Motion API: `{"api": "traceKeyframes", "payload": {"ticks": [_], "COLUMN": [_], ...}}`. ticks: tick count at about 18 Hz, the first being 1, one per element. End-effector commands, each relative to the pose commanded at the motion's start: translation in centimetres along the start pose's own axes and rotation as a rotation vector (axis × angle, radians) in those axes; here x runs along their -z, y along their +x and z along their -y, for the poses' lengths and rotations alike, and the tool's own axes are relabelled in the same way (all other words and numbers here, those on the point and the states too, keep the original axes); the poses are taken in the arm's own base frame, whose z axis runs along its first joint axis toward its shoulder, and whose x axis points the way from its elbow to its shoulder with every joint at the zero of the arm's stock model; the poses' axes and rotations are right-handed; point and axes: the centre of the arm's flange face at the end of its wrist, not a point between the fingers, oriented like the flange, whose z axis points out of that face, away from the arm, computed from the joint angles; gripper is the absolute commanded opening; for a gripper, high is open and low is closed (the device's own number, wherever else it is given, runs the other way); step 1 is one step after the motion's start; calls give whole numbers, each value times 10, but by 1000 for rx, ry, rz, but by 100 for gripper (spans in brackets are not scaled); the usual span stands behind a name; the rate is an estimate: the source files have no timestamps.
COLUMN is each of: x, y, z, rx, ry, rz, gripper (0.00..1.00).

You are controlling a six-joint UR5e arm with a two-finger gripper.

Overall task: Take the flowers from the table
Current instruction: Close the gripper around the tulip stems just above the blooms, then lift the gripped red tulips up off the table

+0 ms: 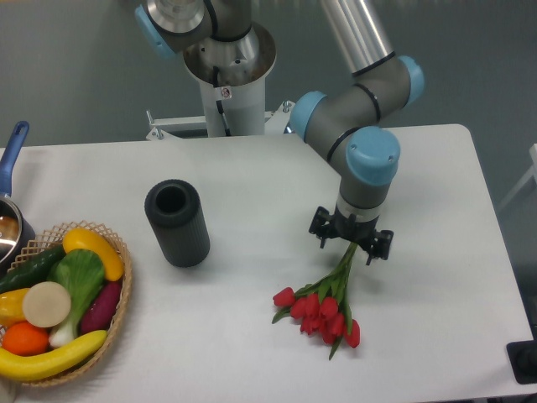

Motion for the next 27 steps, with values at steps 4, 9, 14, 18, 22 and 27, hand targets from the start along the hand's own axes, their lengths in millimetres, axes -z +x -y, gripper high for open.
{"api": "traceKeyframes", "payload": {"ticks": [4, 9, 14, 18, 22, 27], "x": [-1, -13, -4, 17, 64, 104], "y": [-4, -8, -10, -11, -39, -76], "z": [4, 5, 5, 2, 2, -4], "rx": [-6, -6, 4, 35, 80, 172], "ry": [4, -2, 7, -23, -43, -23], "rz": [3, -6, 3, 60, 176, 195], "gripper": [100, 46, 1, 0, 0, 0]}}
